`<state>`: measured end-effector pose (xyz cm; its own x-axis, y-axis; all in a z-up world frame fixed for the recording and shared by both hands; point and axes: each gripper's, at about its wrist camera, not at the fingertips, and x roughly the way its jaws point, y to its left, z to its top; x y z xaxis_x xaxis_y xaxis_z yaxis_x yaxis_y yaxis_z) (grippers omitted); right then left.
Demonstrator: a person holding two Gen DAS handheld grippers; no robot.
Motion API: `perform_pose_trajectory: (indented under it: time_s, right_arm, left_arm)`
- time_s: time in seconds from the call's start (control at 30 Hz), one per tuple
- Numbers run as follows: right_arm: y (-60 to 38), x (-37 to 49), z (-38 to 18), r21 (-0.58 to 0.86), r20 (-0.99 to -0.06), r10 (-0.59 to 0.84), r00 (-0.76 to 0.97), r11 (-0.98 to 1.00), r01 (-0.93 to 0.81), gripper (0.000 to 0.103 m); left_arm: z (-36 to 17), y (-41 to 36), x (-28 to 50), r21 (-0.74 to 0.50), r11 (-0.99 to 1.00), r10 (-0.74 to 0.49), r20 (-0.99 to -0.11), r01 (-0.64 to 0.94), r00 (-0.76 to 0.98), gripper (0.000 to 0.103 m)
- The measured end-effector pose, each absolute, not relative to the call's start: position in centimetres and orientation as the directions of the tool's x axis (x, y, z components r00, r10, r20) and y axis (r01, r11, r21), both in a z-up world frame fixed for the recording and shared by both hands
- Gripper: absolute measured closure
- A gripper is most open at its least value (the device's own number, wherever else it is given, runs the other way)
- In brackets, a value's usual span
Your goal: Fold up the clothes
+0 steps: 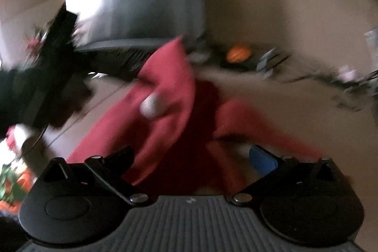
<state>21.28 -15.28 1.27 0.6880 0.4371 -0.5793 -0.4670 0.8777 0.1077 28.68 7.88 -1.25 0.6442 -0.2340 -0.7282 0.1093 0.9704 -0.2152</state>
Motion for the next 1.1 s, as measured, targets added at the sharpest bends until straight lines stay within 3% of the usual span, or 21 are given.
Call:
perform_pose_trajectory:
  time_s: [0.1, 0.27, 0.33, 0.57, 0.7, 0.87, 0.97, 1.1]
  right_arm:
    - [-17.8, 22.1, 1.3, 0.016, -0.575, 0.303, 0.760, 0.933, -0.359, 0.000]
    - [-18.9, 23.2, -0.8, -0.215, -0.576, 0.014, 0.818, 0.962, -0.168, 0.000]
    - [-20.1, 24.3, -2.1, -0.227, -0.601, -0.042, 0.798, 0.967, -0.119, 0.000]
    - [-23.2, 23.3, -3.5, -0.284, -0.613, -0.236, 0.754, 0.956, 0.069, 0.000]
    - [-25.1, 22.3, -0.9, -0.250, -0.573, -0.265, 0.775, 0.958, 0.143, 0.000]
    - [-25.9, 22.2, 1.2, -0.228, -0.517, -0.255, 0.817, 0.961, 0.155, 0.000]
    - [-25.9, 22.5, 1.3, -0.220, -0.500, -0.239, 0.832, 0.965, 0.145, 0.000]
    - [-26.3, 22.5, 2.2, -0.179, -0.490, -0.190, 0.851, 0.977, 0.115, 0.000]
  left_arm:
    - [-0.5, 6.7, 26.0, -0.186, 0.960, -0.280, -0.692, 0.210, 0.665, 0.000]
    - [0.7, 4.5, 25.4, 0.002, 0.978, -0.167, -0.597, 0.210, 0.784, 0.000]
    - [1.1, 4.6, 27.0, -0.024, 0.981, -0.170, -0.580, 0.192, 0.797, 0.000]
    - [-2.1, 1.4, 34.6, -0.087, 0.974, -0.215, -0.661, 0.210, 0.719, 0.000]
    - [-3.4, -3.3, 35.6, -0.122, 0.912, -0.365, -0.678, 0.392, 0.638, 0.000]
    - [0.5, -7.1, 31.8, -0.114, 0.777, -0.553, -0.594, 0.620, 0.584, 0.000]
    - [2.8, -8.9, 28.2, 0.001, 0.689, -0.599, -0.562, 0.725, 0.571, 0.000]
    - [2.7, -13.2, 24.0, 0.184, 0.525, -0.610, -0.599, 0.831, 0.518, 0.000]
